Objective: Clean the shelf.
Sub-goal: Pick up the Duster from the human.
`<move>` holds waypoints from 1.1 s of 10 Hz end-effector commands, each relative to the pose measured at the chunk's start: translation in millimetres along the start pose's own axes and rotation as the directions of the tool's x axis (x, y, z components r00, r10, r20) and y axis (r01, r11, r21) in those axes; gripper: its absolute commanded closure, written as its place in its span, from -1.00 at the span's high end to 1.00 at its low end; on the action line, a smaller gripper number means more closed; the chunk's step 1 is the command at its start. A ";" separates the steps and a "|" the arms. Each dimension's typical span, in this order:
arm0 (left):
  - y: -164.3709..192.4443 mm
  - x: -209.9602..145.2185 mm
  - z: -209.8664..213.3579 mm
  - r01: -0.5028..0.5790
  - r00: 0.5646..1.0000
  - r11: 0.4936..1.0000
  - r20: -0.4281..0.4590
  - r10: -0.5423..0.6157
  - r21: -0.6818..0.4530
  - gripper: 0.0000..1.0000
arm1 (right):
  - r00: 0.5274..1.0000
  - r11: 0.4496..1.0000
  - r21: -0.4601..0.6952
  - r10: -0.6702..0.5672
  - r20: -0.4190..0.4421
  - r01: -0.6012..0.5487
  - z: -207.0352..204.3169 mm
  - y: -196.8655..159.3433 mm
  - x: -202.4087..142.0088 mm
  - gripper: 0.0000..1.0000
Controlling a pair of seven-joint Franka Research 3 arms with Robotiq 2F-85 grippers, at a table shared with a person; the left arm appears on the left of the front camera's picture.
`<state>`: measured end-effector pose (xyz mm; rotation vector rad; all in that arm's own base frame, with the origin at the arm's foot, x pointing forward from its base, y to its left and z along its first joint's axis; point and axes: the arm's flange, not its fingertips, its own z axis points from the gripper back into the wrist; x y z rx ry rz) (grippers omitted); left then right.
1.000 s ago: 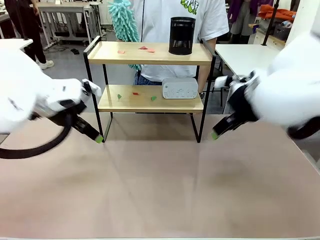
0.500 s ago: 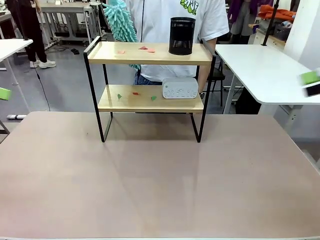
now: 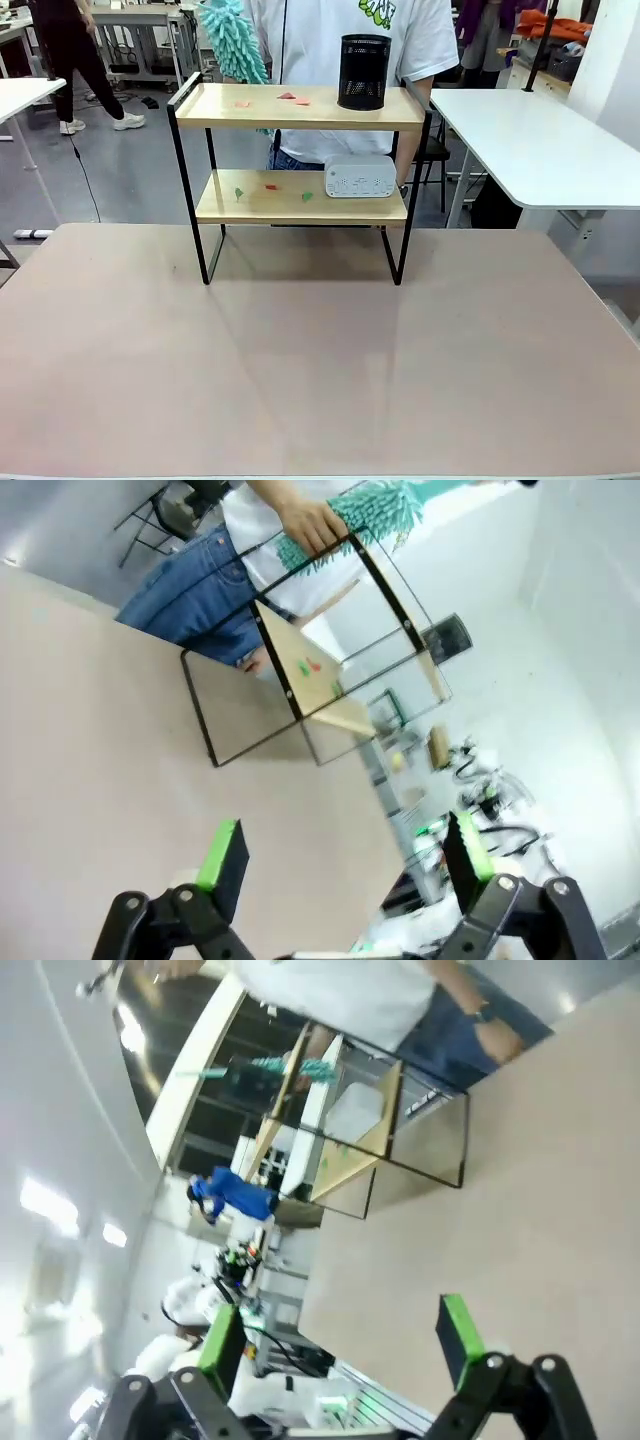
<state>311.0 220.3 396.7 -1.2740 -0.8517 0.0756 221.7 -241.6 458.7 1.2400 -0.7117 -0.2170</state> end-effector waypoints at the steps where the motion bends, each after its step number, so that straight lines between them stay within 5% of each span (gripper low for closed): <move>1: 23.6 -2.1 -33.2 -0.090 0.995 0.994 0.033 0.092 -0.070 1.00 | 0.996 0.996 0.017 -0.083 0.013 0.082 -27.2 -38.1 -8.9 1.00; 2: 22.9 -6.7 -43.0 -0.138 0.990 0.990 -0.006 0.138 0.003 1.00 | 0.999 0.990 -0.134 -0.049 -0.007 0.048 -46.7 -42.5 -16.8 1.00; 3: 13.9 -5.4 -12.6 -0.071 0.997 0.997 0.038 0.072 -0.033 1.00 | 0.998 0.998 -0.002 -0.066 0.020 0.066 -0.2 -26.8 -0.9 1.00; 11: 13.9 -5.4 -12.6 -0.071 0.997 0.997 0.038 0.072 -0.033 1.00 | 0.998 0.998 -0.002 -0.066 0.020 0.066 -0.2 -26.8 -0.9 1.00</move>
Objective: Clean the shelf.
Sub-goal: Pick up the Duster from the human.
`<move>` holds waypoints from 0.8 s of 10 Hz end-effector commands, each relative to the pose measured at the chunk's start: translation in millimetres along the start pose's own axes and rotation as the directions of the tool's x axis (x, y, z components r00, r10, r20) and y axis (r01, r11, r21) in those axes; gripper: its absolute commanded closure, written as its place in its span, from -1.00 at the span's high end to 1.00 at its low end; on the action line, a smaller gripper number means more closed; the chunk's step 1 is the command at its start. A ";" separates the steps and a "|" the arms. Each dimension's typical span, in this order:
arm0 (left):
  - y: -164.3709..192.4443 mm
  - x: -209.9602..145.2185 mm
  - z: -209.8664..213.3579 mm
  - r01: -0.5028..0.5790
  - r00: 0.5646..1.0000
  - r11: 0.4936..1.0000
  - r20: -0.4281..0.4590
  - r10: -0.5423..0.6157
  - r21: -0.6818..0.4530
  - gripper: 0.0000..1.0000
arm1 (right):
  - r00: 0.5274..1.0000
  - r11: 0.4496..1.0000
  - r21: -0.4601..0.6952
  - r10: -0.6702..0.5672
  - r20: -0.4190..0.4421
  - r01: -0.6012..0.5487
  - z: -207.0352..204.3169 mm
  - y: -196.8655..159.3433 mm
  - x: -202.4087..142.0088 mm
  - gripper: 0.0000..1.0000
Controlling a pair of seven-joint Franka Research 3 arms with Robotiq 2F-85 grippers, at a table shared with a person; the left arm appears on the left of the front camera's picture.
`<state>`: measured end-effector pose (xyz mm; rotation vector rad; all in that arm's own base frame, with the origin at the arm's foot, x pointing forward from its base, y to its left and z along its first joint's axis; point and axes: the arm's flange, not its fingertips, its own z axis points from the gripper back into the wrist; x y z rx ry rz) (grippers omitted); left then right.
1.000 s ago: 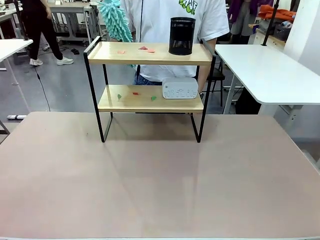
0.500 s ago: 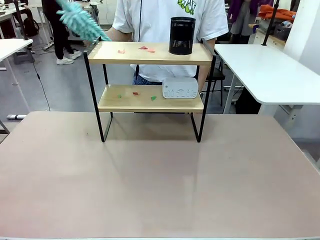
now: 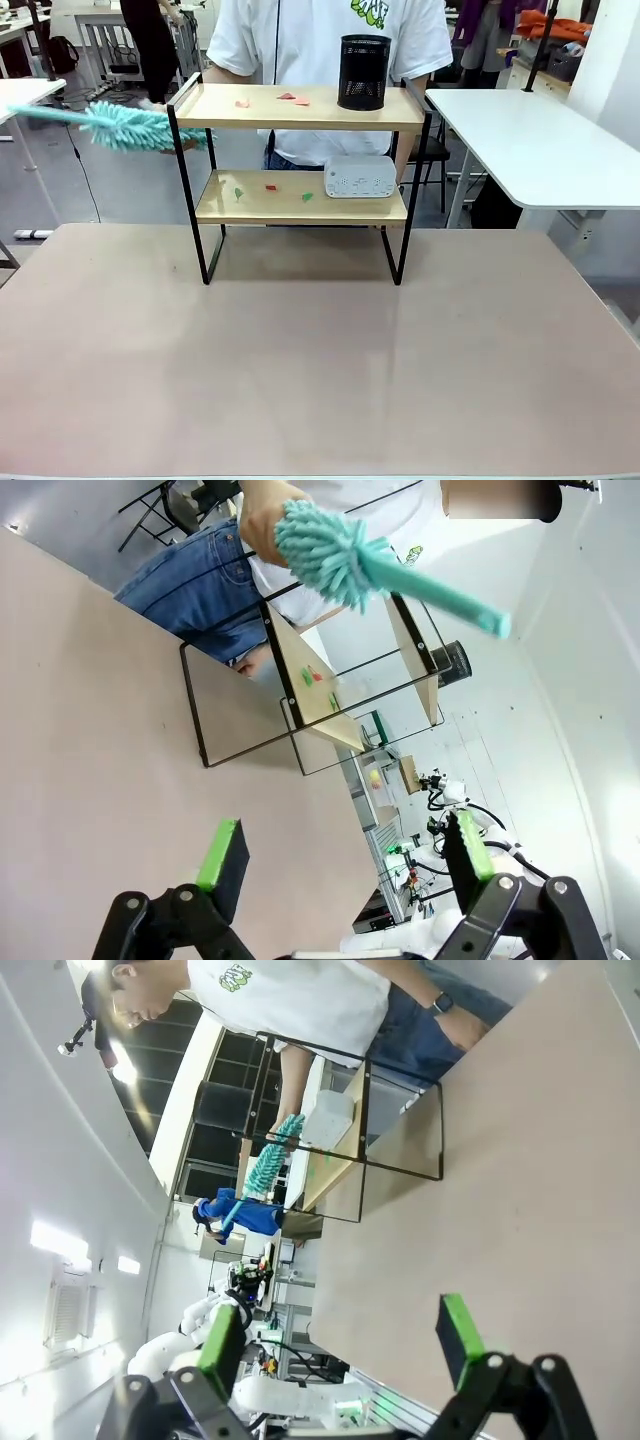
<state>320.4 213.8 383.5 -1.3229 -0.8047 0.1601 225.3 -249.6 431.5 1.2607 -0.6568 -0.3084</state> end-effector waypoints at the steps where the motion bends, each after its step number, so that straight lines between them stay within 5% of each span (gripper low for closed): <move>1: 1.2 -1.8 -1.3 0.026 0.999 0.999 0.022 -0.025 -0.025 1.00 | 0.999 0.999 0.014 0.031 0.010 -0.031 -0.4 1.8 2.2 1.00; 5: 0.0 -0.1 -0.1 -0.001 1.000 1.000 -0.001 0.001 0.001 1.00 | 0.999 0.999 0.014 0.031 0.010 -0.031 -0.4 1.8 2.2 1.00; 6: -15.7 11.1 -4.5 -0.031 0.995 0.994 -0.096 0.021 -0.101 1.00 | 0.999 0.999 0.014 0.031 0.010 -0.031 -0.4 1.8 2.2 1.00; 8: -60.6 66.9 -12.8 -0.052 0.997 0.988 -0.069 0.043 -0.142 1.00 | 0.999 0.999 0.014 0.031 0.010 -0.031 -0.4 1.8 2.2 1.00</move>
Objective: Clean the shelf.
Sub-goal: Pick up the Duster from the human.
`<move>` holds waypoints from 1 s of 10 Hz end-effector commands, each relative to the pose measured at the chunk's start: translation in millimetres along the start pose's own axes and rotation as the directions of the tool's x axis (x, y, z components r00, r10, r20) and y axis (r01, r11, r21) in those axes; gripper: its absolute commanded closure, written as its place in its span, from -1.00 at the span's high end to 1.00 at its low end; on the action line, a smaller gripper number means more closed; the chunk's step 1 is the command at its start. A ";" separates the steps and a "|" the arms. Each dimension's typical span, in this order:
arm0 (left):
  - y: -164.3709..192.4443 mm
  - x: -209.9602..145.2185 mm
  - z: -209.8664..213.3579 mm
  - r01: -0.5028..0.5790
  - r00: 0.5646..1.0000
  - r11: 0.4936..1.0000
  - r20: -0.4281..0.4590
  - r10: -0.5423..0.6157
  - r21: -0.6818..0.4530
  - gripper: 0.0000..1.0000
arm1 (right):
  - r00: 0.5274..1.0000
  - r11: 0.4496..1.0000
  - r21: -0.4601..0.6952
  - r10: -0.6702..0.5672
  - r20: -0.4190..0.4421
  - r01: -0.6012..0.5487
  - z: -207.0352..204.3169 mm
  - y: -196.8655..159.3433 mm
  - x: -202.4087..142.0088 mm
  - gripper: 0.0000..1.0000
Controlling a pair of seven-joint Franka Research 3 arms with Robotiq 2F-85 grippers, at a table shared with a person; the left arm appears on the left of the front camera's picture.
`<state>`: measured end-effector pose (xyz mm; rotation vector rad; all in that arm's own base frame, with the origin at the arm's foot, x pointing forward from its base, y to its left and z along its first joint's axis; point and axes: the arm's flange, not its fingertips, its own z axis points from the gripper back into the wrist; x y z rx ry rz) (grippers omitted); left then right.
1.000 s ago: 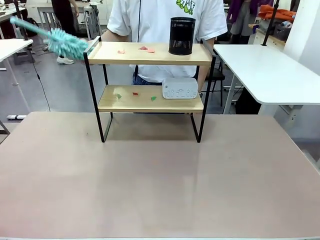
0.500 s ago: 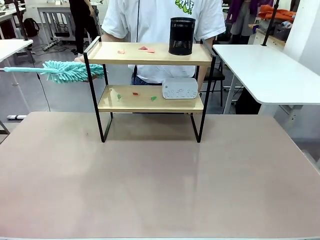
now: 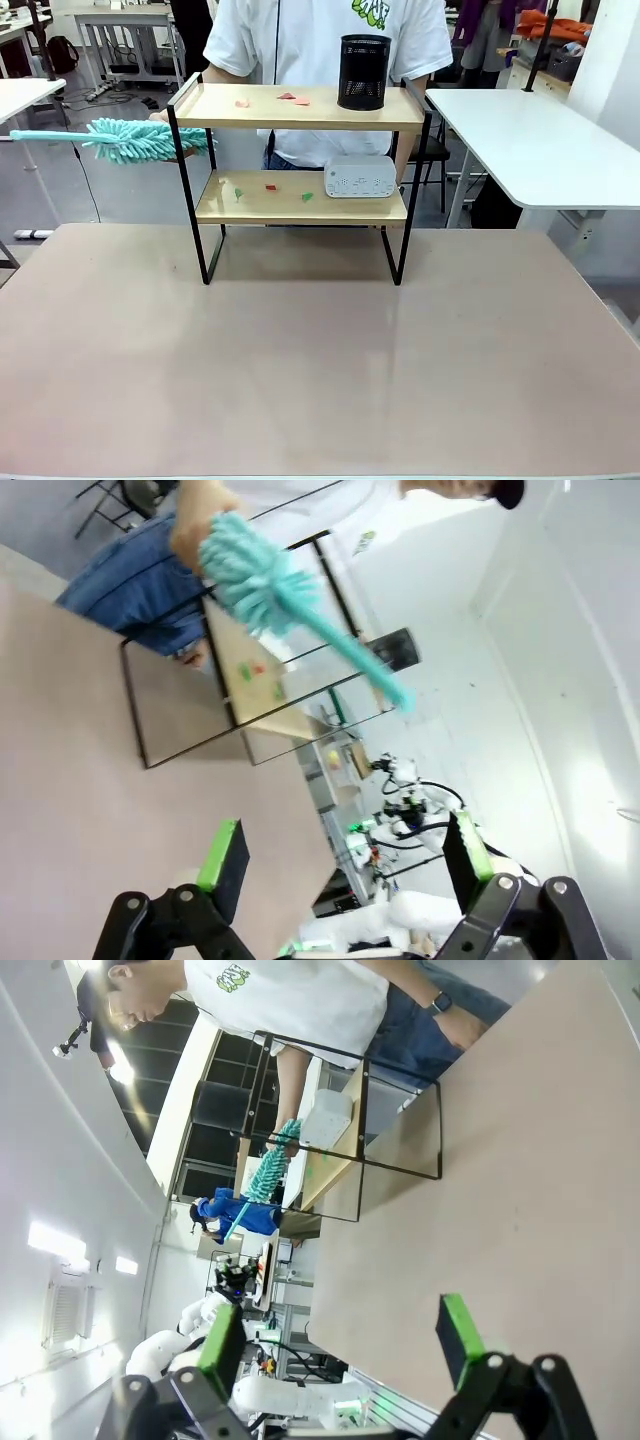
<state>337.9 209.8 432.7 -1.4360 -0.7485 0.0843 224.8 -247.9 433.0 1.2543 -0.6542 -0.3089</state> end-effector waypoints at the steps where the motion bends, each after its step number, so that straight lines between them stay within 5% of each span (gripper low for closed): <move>1: -34.4 69.3 -11.7 -0.116 0.993 0.991 -0.025 0.115 -0.068 1.00 | 0.999 0.999 0.020 0.030 0.012 -0.031 0.4 -0.2 3.1 1.00; 4: -64.2 128.3 -78.1 -0.203 0.972 0.976 -0.137 0.191 -0.082 1.00 | 0.999 0.999 0.020 0.030 0.012 -0.031 0.4 -0.2 3.1 1.00; 5: -64.7 138.2 -102.8 -0.198 0.956 0.980 -0.217 0.198 0.020 1.00 | 0.999 0.999 0.020 0.030 0.012 -0.031 0.4 -0.2 3.1 1.00; 6: -65.5 139.3 -109.8 -0.207 0.958 0.964 -0.164 0.234 0.168 1.00 | 0.999 0.999 0.020 0.030 0.012 -0.031 0.4 -0.2 3.1 1.00; 7: -70.7 128.3 -94.3 -0.194 0.973 0.978 -0.143 0.183 -0.070 1.00 | 0.999 0.999 0.020 0.030 0.012 -0.031 0.4 -0.2 3.1 1.00; 10: -66.8 137.8 -110.3 -0.202 0.967 0.979 -0.155 0.201 0.008 1.00 | 0.999 0.999 0.020 0.030 0.012 -0.031 0.4 -0.2 3.1 1.00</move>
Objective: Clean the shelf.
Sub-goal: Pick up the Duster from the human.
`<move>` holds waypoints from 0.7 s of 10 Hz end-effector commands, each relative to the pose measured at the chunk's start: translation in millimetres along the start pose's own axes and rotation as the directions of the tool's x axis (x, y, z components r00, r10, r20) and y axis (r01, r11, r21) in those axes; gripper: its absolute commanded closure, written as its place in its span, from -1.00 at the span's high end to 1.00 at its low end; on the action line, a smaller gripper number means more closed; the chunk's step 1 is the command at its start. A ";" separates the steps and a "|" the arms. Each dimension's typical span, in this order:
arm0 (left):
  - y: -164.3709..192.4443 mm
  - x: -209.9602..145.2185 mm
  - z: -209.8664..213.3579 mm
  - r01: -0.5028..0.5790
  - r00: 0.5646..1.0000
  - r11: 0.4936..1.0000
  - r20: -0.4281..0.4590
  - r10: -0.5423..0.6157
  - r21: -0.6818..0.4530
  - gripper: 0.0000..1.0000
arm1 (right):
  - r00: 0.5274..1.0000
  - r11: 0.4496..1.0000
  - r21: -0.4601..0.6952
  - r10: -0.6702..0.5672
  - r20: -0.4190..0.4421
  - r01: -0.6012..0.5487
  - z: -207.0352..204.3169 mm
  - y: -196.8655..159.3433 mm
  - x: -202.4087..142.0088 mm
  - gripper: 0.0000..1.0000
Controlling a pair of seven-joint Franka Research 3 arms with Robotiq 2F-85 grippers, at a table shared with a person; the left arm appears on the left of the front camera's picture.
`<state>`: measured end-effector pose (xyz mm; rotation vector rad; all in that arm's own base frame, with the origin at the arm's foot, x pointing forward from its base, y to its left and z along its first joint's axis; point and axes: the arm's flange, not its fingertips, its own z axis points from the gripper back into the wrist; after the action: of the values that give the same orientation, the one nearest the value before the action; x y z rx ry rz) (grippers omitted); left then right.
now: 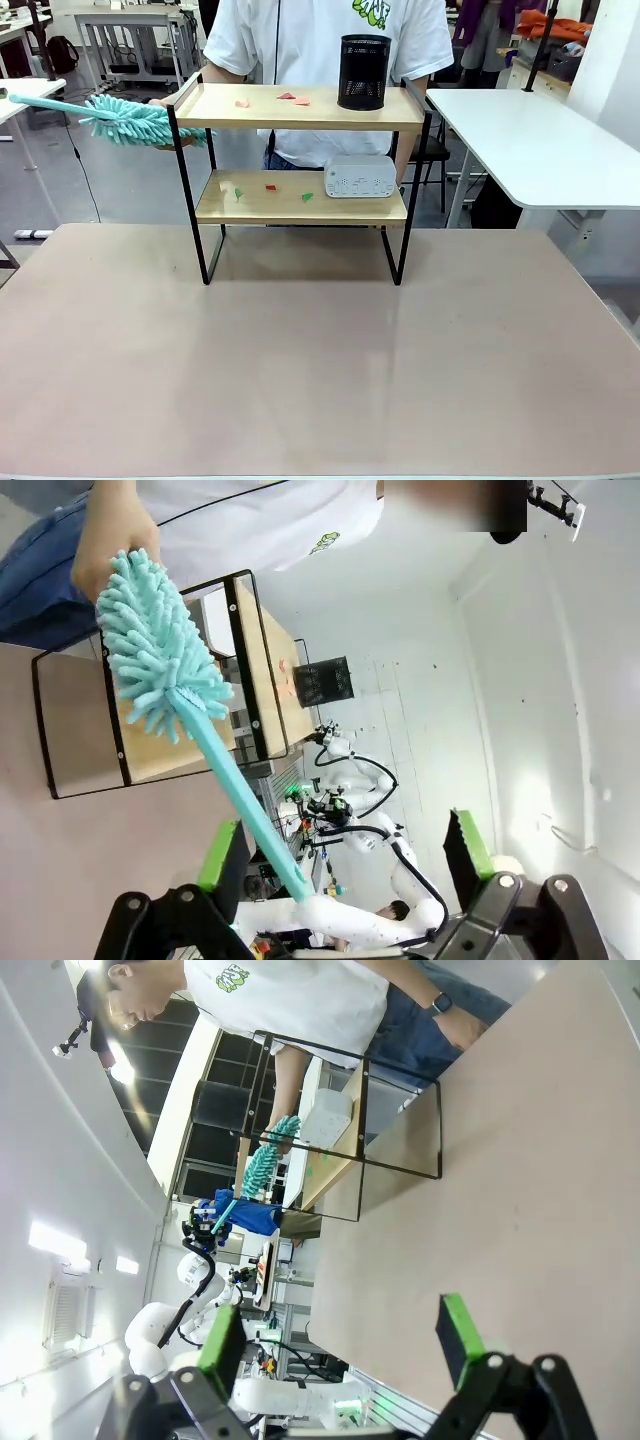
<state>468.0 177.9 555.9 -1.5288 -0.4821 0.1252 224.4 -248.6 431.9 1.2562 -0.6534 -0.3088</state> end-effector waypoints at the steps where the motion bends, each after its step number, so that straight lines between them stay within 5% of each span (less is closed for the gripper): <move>1: 8.5 13.2 -17.9 -0.160 0.977 0.984 -0.127 0.169 0.078 1.00 | 0.999 0.999 0.019 0.032 0.013 -0.032 -0.2 1.0 3.3 1.00; 4: 18.9 34.2 -40.2 -0.350 0.912 0.926 -0.174 0.372 0.142 1.00 | 0.999 0.999 0.019 0.032 0.013 -0.032 -0.2 1.0 3.3 1.00; 7: 26.3 28.5 -74.4 -0.402 0.871 0.899 -0.230 0.434 0.173 1.00 | 0.999 0.999 0.019 0.032 0.013 -0.032 -0.2 1.0 3.3 1.00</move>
<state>526.9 126.8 531.5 -1.5074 0.0337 0.2953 224.5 -248.9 431.9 1.2552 -0.6535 -0.3078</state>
